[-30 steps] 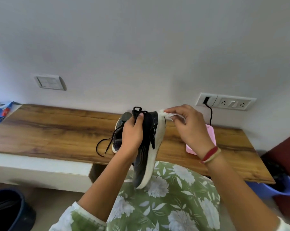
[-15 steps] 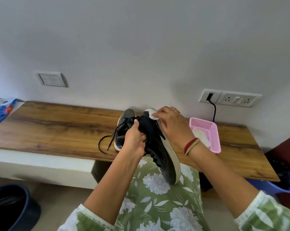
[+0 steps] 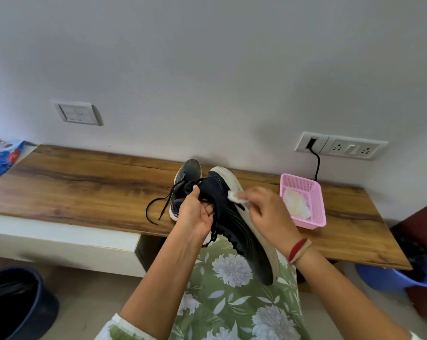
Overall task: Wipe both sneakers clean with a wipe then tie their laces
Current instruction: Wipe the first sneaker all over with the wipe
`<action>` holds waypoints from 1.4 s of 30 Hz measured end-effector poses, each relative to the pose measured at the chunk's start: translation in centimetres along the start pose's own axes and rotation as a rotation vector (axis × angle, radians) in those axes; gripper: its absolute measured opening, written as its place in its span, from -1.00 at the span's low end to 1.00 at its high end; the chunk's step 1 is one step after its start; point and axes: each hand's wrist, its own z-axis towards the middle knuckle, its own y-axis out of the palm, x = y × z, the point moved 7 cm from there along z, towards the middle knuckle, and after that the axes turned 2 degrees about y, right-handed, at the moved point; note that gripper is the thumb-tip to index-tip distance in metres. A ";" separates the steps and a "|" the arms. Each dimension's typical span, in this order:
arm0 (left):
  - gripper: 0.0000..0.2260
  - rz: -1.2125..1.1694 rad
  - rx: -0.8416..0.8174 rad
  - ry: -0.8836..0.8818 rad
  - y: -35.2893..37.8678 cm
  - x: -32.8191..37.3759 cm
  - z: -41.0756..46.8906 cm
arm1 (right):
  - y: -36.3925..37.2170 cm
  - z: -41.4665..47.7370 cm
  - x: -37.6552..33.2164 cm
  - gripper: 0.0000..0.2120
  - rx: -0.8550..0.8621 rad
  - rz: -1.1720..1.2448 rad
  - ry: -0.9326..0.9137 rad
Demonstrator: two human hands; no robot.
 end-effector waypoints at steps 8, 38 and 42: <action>-0.61 0.044 -0.015 0.051 1.2 0.3 -0.5 | 0.4 2.6 -3.0 -0.71 0.131 -0.192 -0.143; -0.57 0.039 -0.044 0.016 0.7 0.5 -0.4 | -0.1 2.0 -1.7 -0.68 0.231 -0.005 -0.093; -0.57 -0.037 -0.030 -0.007 0.4 0.7 -0.2 | 1.5 -0.5 -0.7 -0.71 0.202 -0.060 -0.141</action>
